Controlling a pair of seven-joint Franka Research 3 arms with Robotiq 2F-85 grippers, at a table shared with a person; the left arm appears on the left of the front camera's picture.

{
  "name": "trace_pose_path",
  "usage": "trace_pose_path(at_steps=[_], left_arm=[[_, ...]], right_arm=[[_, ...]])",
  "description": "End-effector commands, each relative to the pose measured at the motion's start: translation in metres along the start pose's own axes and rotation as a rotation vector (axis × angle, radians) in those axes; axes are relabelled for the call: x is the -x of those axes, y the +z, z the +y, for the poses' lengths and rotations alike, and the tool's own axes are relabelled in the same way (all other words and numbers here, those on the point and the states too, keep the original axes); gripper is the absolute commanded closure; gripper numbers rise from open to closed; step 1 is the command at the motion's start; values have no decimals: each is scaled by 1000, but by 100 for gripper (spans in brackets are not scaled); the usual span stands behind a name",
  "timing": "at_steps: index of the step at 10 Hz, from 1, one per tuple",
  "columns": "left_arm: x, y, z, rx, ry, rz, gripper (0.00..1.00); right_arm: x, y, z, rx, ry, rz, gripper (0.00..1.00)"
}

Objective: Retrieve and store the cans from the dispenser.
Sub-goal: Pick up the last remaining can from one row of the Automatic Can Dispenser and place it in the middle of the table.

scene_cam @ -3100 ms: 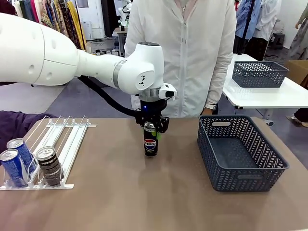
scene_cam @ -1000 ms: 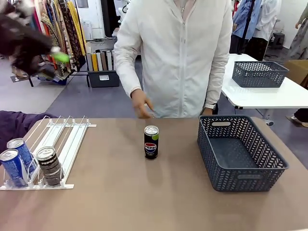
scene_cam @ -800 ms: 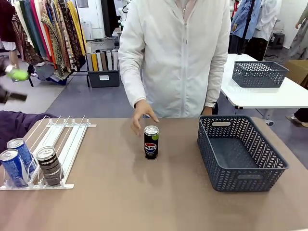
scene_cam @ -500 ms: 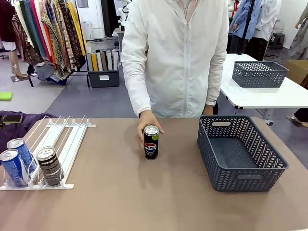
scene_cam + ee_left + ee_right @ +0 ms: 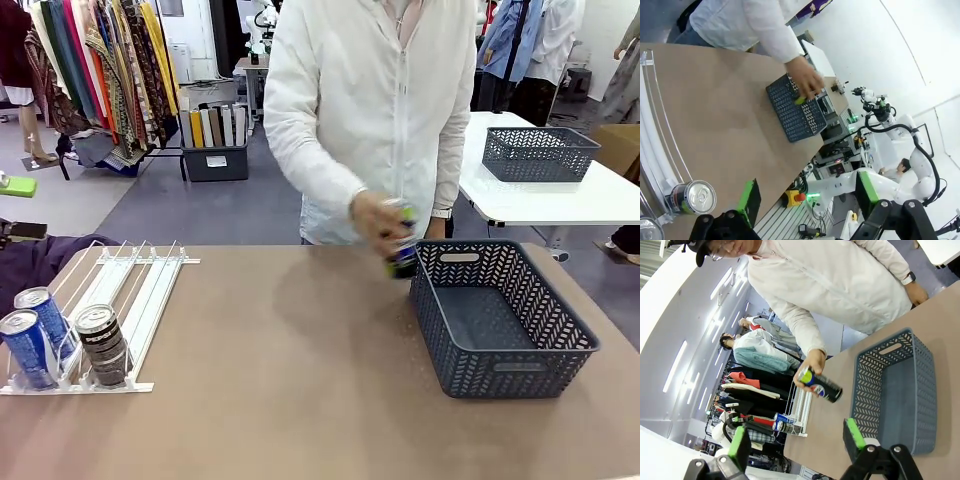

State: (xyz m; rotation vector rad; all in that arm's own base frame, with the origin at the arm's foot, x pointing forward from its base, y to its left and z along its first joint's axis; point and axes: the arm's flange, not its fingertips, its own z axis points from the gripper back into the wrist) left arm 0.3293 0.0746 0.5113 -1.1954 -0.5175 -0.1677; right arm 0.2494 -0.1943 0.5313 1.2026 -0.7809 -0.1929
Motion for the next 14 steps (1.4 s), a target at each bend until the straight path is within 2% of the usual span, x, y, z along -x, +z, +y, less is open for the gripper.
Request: trace_pose_path(at_steps=[1,6,7,8,9,10,11,12,14], left_arm=[[1,3,1,15,16,0,0],[1,2,2,3,8,-1,0],[4,-3,-12,-265,17,35,0],[11,-15,-30,-449,-18,118,0],[15,-30,-39,-619,-29,143,0],[15,-49,-42,-770,-21,82,0],[15,-69,-39,-802,-2,143,0],[13,-87,-29,-854,53,149,0],[23,-111,-9,-925,107,247,0]], right_arm=[[-4,-2,3,-24,17,-20,0],[-4,-2,3,-24,17,-20,0],[-4,-2,3,-24,17,-20,0],[-4,-2,3,-24,17,-20,0],[-4,-2,3,-24,17,-20,0],[-4,-2,3,-24,17,-20,0],[-4,-2,3,-24,17,-20,0],[-4,-2,3,-24,17,-20,0],[-4,-2,3,-24,17,-20,0]])
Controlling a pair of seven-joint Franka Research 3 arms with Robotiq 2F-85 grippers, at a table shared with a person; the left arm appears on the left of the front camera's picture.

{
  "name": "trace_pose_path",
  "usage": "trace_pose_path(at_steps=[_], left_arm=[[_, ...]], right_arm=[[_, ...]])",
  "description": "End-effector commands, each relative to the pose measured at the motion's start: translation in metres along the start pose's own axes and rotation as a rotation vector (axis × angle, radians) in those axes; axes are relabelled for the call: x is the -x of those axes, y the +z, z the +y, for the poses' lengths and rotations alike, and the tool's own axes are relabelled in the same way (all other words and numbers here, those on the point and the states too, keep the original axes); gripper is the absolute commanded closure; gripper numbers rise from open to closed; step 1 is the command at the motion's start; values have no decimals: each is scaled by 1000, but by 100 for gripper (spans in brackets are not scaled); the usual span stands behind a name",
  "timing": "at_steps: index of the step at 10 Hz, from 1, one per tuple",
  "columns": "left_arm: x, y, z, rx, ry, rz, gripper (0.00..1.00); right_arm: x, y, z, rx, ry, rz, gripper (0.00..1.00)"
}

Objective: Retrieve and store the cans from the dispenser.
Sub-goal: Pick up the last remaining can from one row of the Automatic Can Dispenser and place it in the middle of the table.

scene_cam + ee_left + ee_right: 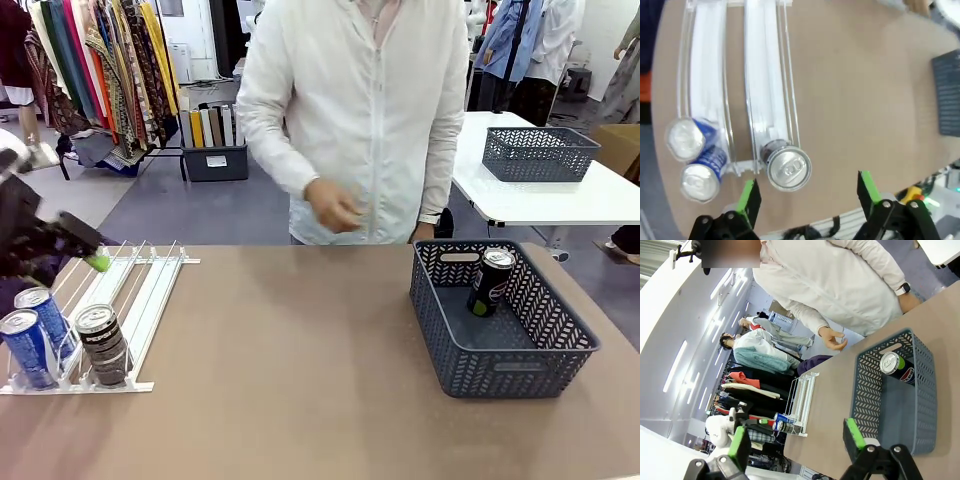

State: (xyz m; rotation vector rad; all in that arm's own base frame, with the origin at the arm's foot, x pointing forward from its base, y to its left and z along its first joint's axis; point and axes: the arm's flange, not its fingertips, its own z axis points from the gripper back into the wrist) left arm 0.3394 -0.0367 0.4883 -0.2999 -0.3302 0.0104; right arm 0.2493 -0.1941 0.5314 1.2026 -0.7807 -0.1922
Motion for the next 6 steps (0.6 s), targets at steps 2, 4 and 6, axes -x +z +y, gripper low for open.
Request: trace_pose_path(at_steps=[2,4,6], left_arm=[[3,-32,0,-69,24,141,0],[-2,-50,-1,-140,45,168,0],[-4,-63,-1,-147,34,214,0]], right_arm=[[-4,-2,3,-23,17,-21,0],[-4,-2,3,-23,17,-21,0],[-4,-2,3,-23,17,-21,0]])
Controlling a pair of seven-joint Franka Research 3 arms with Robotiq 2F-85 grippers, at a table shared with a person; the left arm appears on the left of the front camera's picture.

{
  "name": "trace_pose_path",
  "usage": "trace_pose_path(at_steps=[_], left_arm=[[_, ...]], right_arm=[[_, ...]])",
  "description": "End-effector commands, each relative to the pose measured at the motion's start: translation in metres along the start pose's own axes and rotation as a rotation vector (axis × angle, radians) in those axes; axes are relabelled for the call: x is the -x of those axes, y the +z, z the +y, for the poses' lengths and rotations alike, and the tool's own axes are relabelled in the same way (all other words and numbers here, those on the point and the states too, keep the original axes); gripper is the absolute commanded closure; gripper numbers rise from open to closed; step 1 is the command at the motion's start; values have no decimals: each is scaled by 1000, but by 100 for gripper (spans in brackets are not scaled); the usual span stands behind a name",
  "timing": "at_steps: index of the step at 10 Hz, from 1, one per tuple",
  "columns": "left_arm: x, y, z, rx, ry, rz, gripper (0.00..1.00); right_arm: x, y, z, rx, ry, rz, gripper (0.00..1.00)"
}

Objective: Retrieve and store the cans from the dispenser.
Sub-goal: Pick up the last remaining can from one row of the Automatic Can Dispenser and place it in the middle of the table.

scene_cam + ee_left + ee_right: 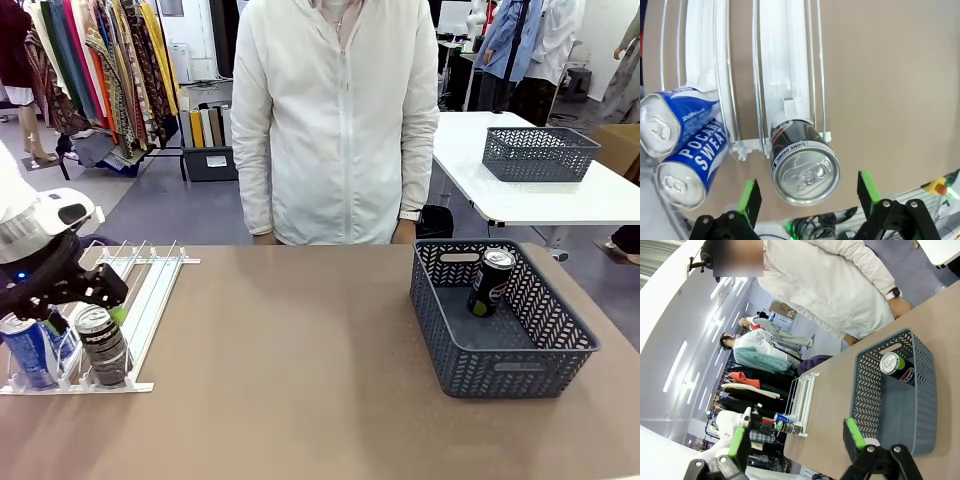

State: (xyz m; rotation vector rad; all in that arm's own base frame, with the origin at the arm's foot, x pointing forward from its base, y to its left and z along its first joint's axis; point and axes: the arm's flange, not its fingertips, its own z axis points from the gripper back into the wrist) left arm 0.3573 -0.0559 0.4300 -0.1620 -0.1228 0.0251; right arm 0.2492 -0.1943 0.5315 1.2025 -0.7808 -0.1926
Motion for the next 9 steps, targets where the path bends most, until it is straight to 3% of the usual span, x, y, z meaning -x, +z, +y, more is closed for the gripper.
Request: trace_pose_path(at_steps=[1,8,9], left_arm=[[-8,-2,1,2,10,23,0],[-23,-26,2,-47,8,30,0],[-25,-27,1,-56,12,39,56]], right_arm=[[-4,-2,3,-24,17,-20,0],[-4,-2,3,-24,17,-20,0],[-4,-2,3,-24,17,-20,0]])
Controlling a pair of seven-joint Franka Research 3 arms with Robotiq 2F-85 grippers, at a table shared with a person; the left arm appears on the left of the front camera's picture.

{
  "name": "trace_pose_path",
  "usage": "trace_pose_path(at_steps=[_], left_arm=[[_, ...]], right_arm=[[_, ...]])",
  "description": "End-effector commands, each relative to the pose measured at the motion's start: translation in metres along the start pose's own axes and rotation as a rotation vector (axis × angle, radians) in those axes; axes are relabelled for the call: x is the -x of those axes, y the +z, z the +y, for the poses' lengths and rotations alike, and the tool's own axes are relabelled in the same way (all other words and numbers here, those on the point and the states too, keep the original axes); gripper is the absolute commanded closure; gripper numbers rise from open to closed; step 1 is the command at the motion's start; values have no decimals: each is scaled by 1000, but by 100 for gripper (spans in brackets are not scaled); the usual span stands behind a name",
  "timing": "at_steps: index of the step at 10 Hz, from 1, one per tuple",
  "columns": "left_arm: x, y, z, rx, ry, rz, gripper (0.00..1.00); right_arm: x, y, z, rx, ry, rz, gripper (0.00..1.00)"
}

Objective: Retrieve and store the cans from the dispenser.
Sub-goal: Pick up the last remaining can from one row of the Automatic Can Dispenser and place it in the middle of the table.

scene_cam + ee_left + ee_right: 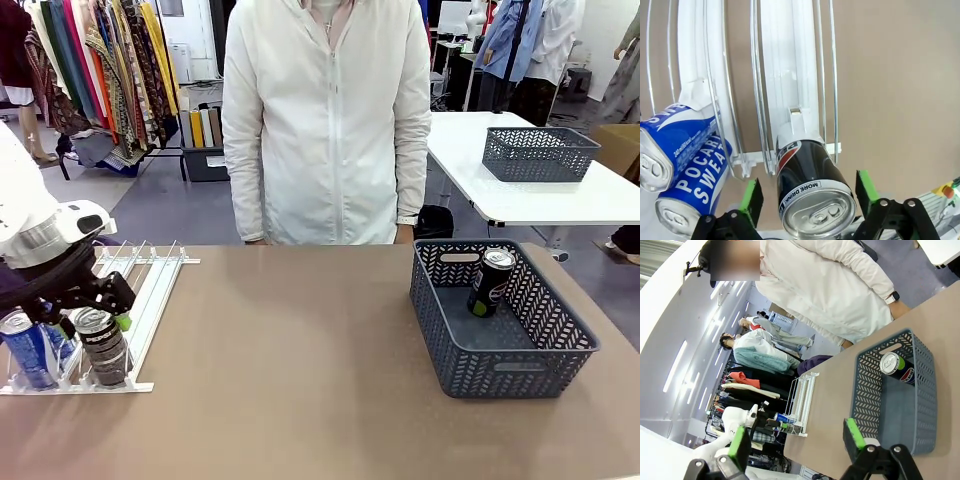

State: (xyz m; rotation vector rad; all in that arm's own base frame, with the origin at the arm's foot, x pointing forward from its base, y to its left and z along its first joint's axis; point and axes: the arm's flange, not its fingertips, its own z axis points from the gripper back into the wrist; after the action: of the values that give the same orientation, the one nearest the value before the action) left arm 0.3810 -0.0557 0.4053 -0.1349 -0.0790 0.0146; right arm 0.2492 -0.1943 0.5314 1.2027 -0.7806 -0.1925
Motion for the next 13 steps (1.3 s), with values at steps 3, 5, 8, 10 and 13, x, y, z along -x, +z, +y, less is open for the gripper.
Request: trace_pose_path(at_steps=[3,5,8,10,13], left_arm=[[-3,2,-4,-21,22,5,100],[-2,3,-6,-23,19,7,100],[12,53,-17,-35,-16,-114,100],[30,113,-22,-78,-20,-186,100],[54,184,-24,-58,-14,-343,100]], right_arm=[[-4,-2,3,-23,17,-21,0],[-4,-2,3,-23,17,-21,0],[-4,-2,3,-23,17,-21,0],[-4,-2,3,-23,17,-21,0],[-4,-2,3,-23,17,-21,0]])
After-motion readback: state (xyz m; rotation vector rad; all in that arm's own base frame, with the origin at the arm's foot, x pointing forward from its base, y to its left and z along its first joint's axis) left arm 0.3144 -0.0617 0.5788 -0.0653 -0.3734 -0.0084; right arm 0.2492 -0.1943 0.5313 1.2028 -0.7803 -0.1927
